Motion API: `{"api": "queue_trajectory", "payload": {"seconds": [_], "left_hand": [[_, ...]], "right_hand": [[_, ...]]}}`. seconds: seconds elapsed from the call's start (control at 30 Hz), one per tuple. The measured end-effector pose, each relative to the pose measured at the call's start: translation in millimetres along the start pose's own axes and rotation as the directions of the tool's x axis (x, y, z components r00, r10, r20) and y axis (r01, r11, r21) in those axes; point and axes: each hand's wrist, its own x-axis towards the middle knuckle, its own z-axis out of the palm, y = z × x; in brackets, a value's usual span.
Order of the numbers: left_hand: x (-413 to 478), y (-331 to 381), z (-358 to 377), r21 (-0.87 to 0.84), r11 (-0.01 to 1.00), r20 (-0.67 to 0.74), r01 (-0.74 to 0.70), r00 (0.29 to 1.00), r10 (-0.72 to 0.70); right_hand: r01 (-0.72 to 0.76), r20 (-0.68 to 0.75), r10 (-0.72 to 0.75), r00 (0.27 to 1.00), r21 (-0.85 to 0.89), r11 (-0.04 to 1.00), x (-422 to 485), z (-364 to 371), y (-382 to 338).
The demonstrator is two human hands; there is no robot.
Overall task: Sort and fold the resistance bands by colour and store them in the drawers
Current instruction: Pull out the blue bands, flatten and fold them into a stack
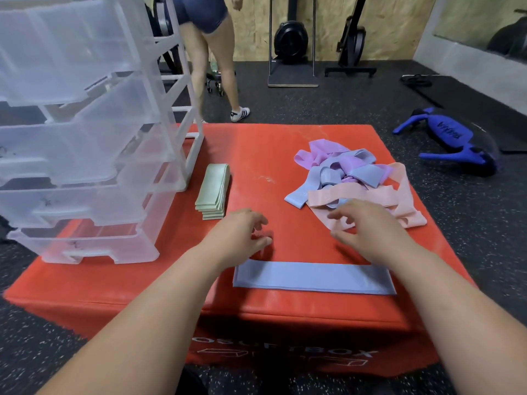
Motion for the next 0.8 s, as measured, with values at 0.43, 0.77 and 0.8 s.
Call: {"api": "queue_trajectory", "payload": {"seconds": [0.43, 0.77, 0.8], "left_hand": [[52, -5, 25, -0.017, 0.998, -0.05, 0.059, 0.997, -0.06], [63, 2, 28, -0.214, 0.962, -0.066, 0.173, 0.98, -0.19], [64, 3, 27, -0.325, 0.92, -0.044, 0.219, 0.968, -0.246]], "right_hand": [[-0.041, -0.113, -0.001, 0.994, -0.367, 0.929, 88, 62, -22], [-0.067, -0.237, 0.005, 0.972, -0.254, 0.965, 88, 52, -29], [-0.032, -0.237, -0.019, 0.971, -0.211, 0.977, 86, 48, -31]]}}
